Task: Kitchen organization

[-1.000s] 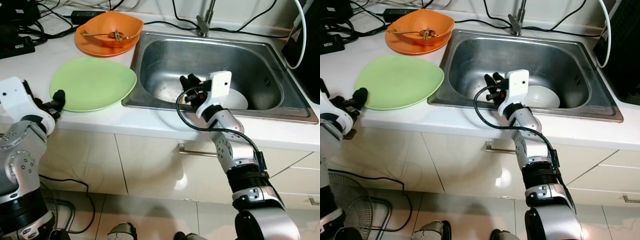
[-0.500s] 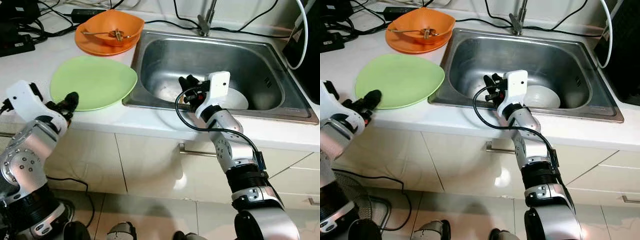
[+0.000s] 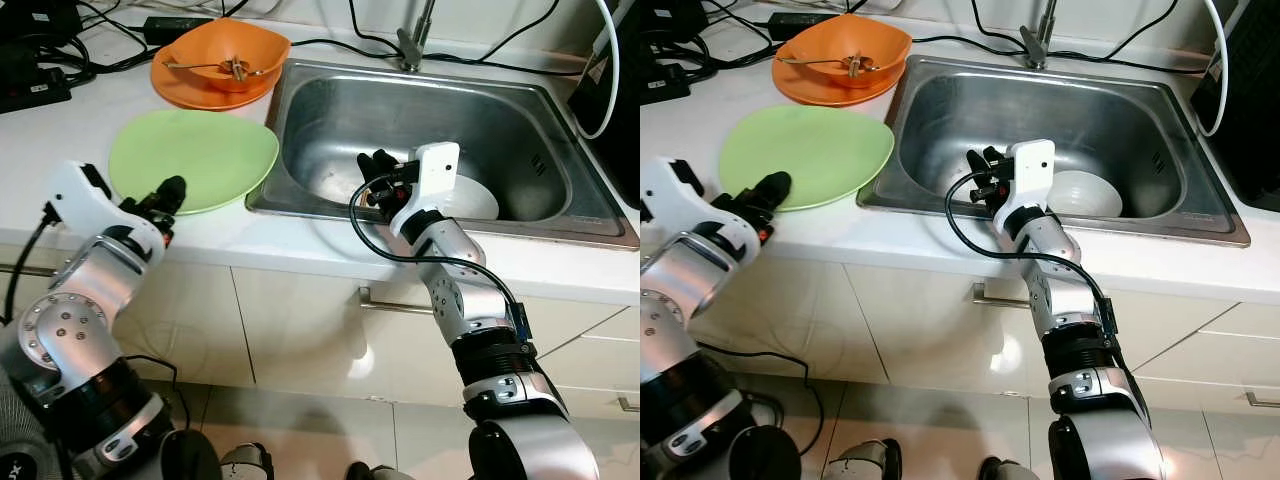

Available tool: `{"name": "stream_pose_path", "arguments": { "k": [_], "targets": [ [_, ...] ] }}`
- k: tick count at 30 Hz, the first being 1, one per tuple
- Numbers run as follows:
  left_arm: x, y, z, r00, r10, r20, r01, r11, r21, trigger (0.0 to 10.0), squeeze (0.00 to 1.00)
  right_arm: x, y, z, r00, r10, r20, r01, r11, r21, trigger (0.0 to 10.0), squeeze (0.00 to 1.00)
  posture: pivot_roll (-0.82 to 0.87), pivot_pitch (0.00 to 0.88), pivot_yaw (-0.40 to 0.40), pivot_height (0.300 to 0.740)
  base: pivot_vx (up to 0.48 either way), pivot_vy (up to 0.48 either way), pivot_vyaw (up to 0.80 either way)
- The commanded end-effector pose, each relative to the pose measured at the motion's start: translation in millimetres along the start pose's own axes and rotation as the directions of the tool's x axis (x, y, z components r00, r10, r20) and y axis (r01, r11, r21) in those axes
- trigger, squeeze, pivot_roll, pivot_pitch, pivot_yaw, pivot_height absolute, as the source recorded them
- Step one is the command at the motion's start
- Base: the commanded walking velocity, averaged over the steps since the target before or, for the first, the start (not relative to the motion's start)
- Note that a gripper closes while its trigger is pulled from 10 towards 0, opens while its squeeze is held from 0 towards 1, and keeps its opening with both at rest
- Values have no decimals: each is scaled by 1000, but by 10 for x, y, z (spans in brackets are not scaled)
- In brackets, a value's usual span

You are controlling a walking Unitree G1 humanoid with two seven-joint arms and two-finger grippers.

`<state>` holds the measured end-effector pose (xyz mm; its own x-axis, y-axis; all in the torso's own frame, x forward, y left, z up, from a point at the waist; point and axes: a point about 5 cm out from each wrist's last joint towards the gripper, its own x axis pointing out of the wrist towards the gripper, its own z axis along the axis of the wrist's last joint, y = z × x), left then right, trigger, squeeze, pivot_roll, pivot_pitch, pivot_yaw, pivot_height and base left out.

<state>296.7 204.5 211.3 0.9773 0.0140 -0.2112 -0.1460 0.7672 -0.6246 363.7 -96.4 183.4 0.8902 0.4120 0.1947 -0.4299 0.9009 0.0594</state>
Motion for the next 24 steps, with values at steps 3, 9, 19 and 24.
{"name": "stream_pose_path", "arguments": {
  "k": [3, 9, 19, 24],
  "targets": [
    [56, -9, -183, 998, 18, -60, -22, 998, -55, 10000, 0, -24, -18, 12, 1000, -5, -1, 5, 1000, -9, 10000, 0, 206, 128, -49, 740, 0, 0, 0],
    [98, -100, -207, 1000, 10, -14, -11, 997, -81, 10000, 0, -30, -14, 2, 1000, -4, -6, 4, 1000, -11, 10000, 0, 202, 130, -49, 740, 0, 0, 0],
    [166, -137, -129, 996, 29, 81, -17, 990, -143, 10000, 0, -34, -10, -2, 1000, -4, -9, 3, 1000, -12, 10000, 0, 197, 131, -48, 740, 0, 0, 0],
    [206, -154, -137, 996, 32, 85, -18, 989, -150, 10000, 0, -35, -19, 0, 1000, -6, -11, 6, 1000, -15, 10000, 0, 190, 129, -47, 740, 0, 0, 0]
  ]
}}
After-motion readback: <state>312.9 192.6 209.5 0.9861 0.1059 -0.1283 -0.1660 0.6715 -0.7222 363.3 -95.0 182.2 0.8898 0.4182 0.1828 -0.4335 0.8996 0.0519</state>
